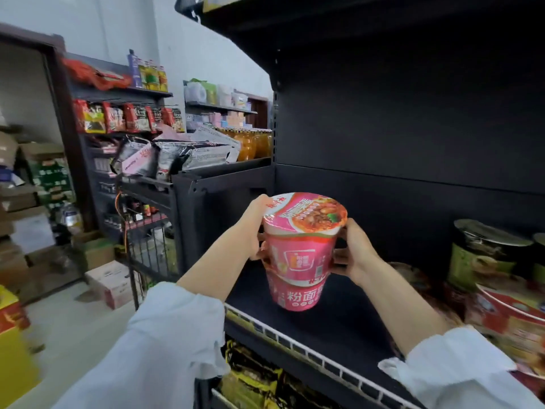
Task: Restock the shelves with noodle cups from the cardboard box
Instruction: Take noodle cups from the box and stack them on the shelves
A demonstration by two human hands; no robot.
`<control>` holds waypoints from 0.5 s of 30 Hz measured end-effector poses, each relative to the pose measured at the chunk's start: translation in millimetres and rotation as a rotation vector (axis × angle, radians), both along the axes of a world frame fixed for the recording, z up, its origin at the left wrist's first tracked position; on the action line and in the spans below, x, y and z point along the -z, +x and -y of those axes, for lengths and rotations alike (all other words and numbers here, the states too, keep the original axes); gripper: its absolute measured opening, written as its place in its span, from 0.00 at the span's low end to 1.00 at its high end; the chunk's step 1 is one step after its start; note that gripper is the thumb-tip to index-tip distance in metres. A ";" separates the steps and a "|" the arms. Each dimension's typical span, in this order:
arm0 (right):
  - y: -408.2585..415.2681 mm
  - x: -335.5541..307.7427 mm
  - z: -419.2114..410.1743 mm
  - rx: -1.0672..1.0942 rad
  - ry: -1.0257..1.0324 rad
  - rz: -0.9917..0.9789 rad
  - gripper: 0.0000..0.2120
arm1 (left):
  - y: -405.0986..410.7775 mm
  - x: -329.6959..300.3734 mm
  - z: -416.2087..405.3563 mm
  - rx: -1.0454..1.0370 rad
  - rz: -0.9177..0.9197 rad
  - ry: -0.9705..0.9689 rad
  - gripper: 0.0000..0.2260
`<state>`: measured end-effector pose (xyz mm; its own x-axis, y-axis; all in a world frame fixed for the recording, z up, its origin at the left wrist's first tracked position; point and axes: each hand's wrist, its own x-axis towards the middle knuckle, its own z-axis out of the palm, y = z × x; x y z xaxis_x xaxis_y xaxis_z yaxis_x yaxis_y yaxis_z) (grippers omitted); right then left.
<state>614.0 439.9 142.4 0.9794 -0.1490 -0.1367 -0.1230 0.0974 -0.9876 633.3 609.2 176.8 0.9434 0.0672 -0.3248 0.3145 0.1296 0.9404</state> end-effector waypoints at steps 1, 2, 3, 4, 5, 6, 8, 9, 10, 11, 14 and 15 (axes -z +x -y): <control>14.9 -1.8 -3.1 0.023 0.009 0.002 0.16 | 18.3 -2.8 -1.6 0.015 0.007 -0.005 0.17; 28.8 -3.0 -5.5 0.048 0.017 0.003 0.16 | 34.0 -5.2 -2.6 0.038 0.013 -0.007 0.18; 42.1 -4.2 -8.0 0.067 0.022 0.008 0.16 | 49.0 -6.1 -3.5 0.060 0.017 -0.009 0.20; 54.5 -5.2 -10.5 0.086 0.023 0.011 0.17 | 63.7 -6.4 -4.9 0.081 0.016 -0.015 0.21; 66.4 -5.6 -12.7 0.105 0.026 0.012 0.18 | 78.1 -5.3 -6.4 0.098 0.012 -0.027 0.23; 77.3 -5.4 -14.7 0.126 0.034 0.004 0.19 | 91.2 -3.2 -7.9 0.112 0.010 -0.054 0.23; 98.8 -2.0 -18.4 0.154 0.055 -0.027 0.20 | 115.0 4.7 -10.6 0.129 0.030 -0.136 0.23; 107.4 0.1 -21.0 0.156 0.066 -0.041 0.21 | 125.6 10.1 -11.6 0.136 0.040 -0.169 0.23; 114.7 2.2 -23.6 0.156 0.080 -0.051 0.21 | 134.5 14.8 -11.9 0.136 0.048 -0.201 0.25; 121.2 3.7 -26.3 0.160 0.095 -0.057 0.20 | 144.8 20.7 -11.6 0.128 0.063 -0.228 0.26; 137.5 9.3 -34.8 0.167 0.139 -0.112 0.20 | 167.0 32.7 -10.2 0.102 0.073 -0.309 0.30; 140.6 11.4 -39.4 0.157 0.141 -0.134 0.21 | 174.1 36.3 -10.6 0.086 0.072 -0.322 0.31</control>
<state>754.6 479.3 131.0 0.9172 -0.2686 -0.2941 -0.2246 0.2611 -0.9388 807.4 619.8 140.4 0.9624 -0.1086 -0.2491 0.2717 0.3998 0.8754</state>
